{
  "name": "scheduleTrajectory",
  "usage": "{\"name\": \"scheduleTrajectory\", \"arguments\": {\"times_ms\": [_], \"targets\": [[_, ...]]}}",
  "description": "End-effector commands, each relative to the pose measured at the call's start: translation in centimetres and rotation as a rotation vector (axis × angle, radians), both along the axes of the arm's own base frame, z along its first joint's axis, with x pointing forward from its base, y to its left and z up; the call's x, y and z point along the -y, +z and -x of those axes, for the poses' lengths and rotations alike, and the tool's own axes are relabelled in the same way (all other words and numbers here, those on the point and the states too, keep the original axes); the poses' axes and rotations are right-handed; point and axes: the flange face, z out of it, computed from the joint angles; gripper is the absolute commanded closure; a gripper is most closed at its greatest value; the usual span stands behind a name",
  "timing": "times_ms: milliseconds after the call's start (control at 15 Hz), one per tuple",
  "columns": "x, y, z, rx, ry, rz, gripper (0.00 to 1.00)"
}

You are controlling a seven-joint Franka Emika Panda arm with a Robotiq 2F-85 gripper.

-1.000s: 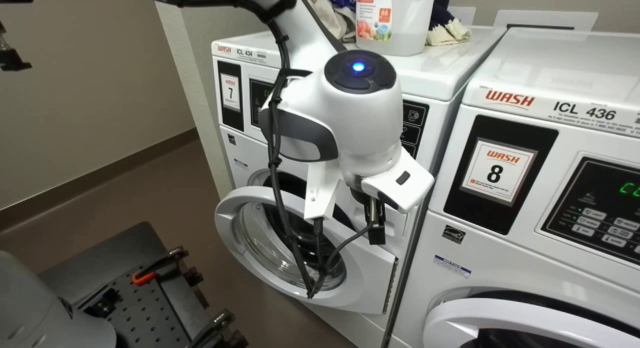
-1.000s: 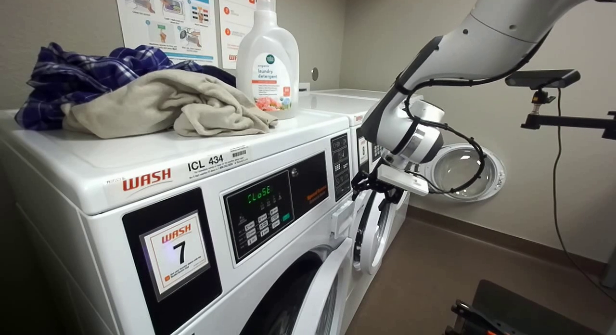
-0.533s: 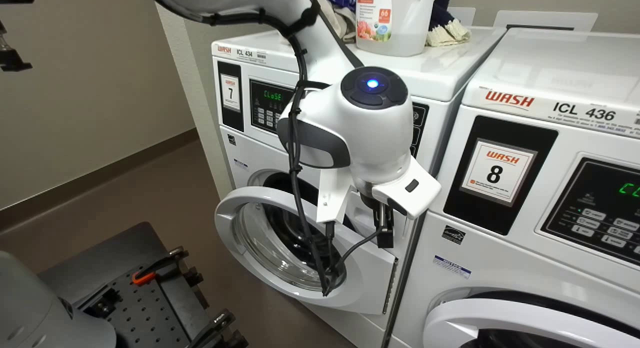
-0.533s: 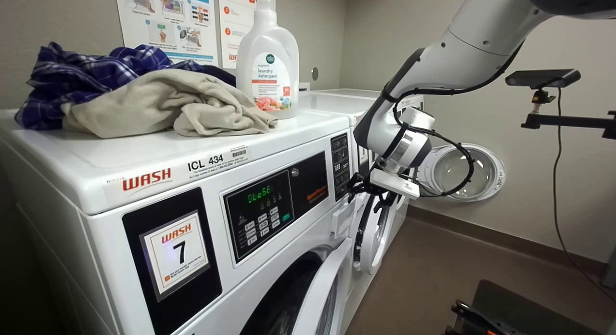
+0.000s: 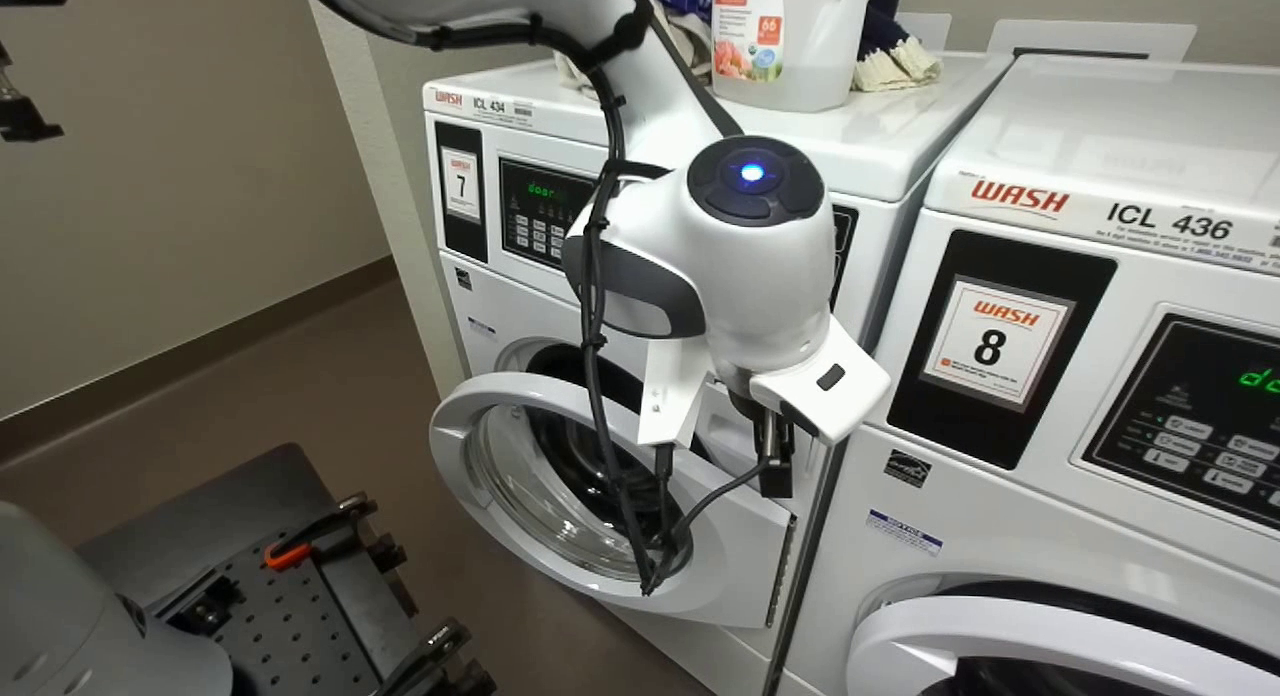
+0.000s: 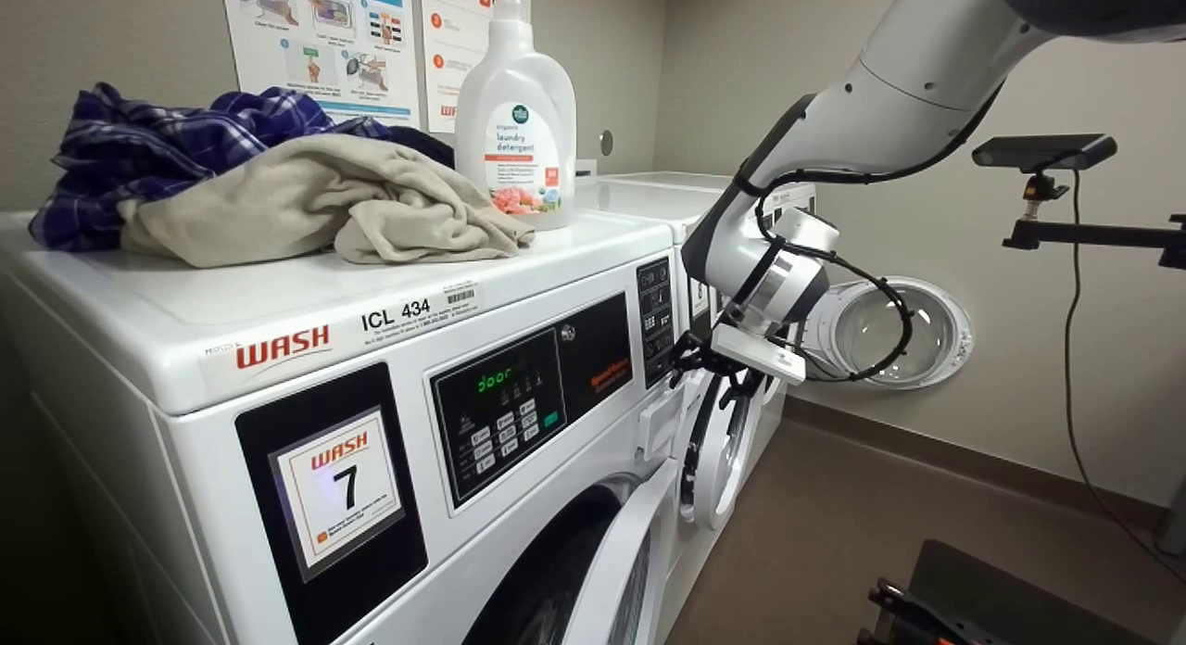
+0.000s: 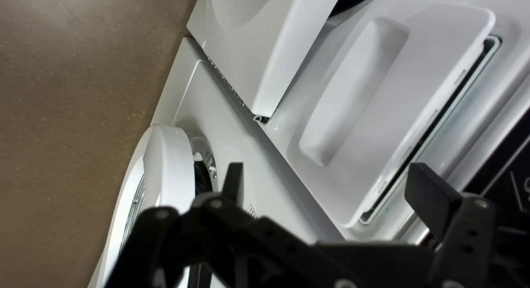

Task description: Pull out the tray of the washing machine

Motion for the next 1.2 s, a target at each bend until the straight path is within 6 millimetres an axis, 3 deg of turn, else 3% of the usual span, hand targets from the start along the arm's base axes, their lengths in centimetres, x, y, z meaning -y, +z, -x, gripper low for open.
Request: {"name": "scheduleTrajectory", "arguments": {"times_ms": [0,400,1133], "targets": [[0.2,-0.5,0.2,0.02,-0.02,0.01,0.0],[0.1,-0.3,-0.4,0.062,-0.068,-0.007,0.0],[0.0,-1.9,0.7,0.051,-0.101,-0.027,0.0]]}}
